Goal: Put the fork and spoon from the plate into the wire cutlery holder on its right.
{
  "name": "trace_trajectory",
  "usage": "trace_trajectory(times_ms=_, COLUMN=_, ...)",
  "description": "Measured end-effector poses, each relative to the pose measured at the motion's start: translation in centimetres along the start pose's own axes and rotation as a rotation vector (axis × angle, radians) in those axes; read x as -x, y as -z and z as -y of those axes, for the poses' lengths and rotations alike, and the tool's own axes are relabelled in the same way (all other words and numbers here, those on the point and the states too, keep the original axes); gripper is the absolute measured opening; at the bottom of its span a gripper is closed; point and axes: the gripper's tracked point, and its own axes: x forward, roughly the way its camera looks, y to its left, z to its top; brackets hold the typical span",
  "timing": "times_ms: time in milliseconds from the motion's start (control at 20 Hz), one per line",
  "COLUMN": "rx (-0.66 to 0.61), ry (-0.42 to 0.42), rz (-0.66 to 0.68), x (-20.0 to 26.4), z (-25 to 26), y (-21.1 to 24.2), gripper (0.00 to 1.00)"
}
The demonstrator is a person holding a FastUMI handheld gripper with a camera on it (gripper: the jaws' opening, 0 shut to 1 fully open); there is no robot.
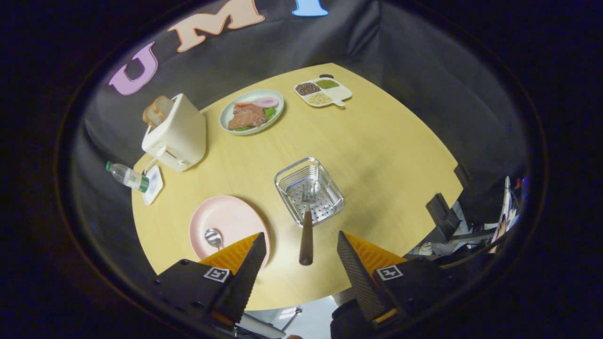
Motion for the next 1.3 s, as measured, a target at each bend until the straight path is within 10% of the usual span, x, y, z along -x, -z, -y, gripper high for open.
trace_trajectory(times_ms=650, rx=0.229, ry=-0.173, rz=0.039, x=6.2, z=-8.2, y=9.0, gripper=0.96)
trace_trajectory(times_ms=1300, rx=0.520, ry=-0.201, rz=0.223, x=-0.3, z=-9.6, y=15.8, gripper=0.96)
